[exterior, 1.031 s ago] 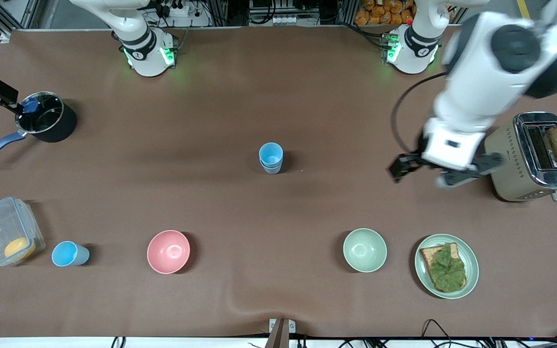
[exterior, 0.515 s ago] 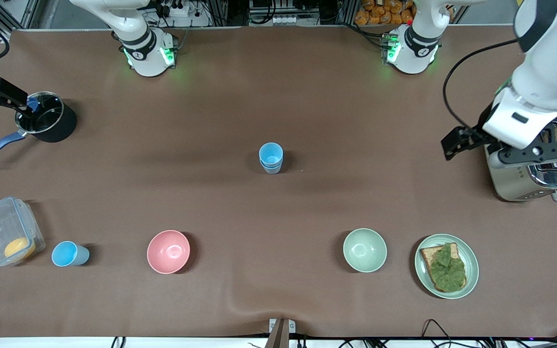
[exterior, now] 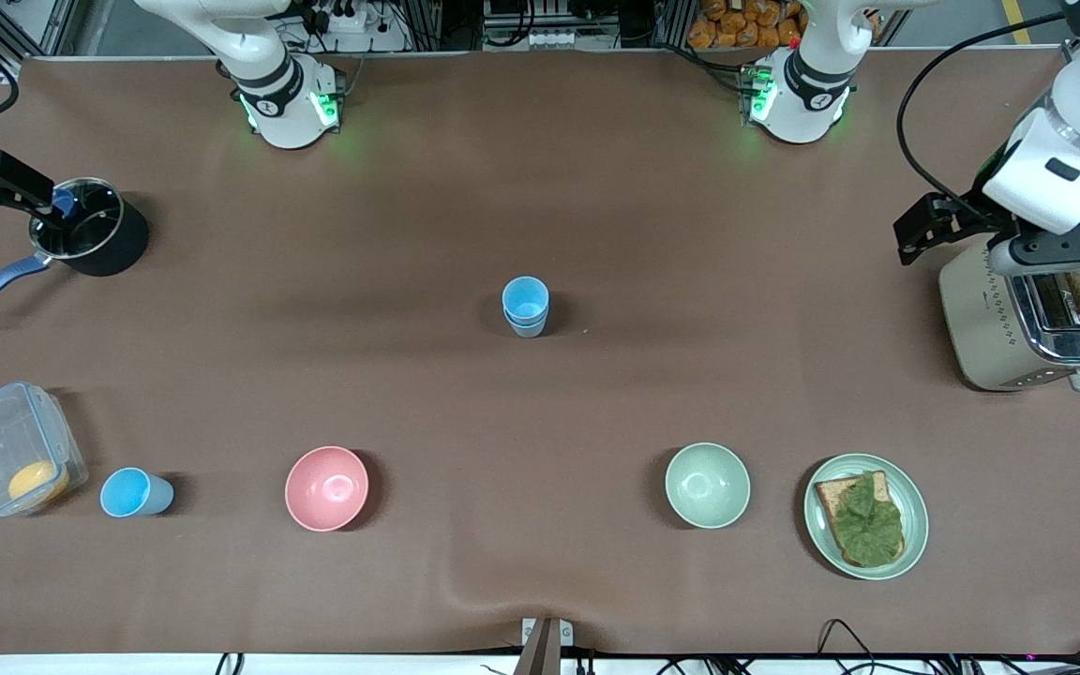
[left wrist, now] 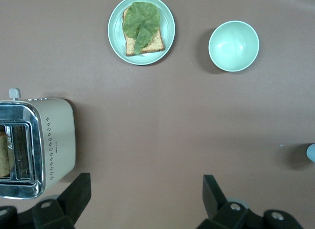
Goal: Stack blue cups with both arms
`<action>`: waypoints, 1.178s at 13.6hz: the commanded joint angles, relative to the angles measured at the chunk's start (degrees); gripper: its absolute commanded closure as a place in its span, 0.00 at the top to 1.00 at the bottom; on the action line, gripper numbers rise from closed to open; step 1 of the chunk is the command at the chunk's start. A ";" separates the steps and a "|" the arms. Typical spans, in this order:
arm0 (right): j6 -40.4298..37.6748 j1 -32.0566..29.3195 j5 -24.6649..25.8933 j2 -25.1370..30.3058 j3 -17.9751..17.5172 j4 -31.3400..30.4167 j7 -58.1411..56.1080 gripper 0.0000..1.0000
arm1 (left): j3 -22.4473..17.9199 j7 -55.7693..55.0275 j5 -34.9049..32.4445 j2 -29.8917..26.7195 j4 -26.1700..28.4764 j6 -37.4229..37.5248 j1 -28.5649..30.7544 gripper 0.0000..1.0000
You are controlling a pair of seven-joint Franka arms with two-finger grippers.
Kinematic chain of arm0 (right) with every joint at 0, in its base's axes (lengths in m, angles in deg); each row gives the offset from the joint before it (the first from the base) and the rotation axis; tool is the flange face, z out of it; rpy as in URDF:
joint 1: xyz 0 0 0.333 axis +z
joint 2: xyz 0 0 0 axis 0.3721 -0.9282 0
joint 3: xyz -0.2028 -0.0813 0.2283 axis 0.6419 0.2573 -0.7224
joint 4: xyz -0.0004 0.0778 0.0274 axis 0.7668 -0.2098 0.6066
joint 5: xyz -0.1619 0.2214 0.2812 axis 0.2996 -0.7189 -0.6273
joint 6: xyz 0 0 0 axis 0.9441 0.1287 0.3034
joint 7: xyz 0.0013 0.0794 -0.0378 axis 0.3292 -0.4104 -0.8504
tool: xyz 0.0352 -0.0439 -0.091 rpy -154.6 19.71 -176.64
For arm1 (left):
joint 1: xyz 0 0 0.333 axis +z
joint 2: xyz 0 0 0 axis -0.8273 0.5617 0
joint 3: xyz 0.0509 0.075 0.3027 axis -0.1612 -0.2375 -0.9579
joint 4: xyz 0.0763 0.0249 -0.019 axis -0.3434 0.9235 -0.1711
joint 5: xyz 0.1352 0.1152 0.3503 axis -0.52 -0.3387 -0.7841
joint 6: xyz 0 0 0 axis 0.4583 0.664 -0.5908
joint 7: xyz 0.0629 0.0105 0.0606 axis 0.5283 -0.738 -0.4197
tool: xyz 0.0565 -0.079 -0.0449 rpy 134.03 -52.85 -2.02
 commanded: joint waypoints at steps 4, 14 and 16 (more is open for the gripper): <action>-0.48 0.56 0.32 -0.43 0.02 0.97 -0.27 1.00 | -0.03 8.04 -0.25 -0.89 0.12 0.56 1.53 1.00; -0.57 1.35 0.14 -0.43 -0.07 0.89 -0.10 1.00 | -0.82 1.99 3.53 -0.63 -1.20 3.46 3.03 1.00; -0.48 1.26 0.05 -0.43 -0.07 0.89 -0.10 1.00 | -0.82 1.99 3.08 -0.37 -1.29 4.51 2.94 1.00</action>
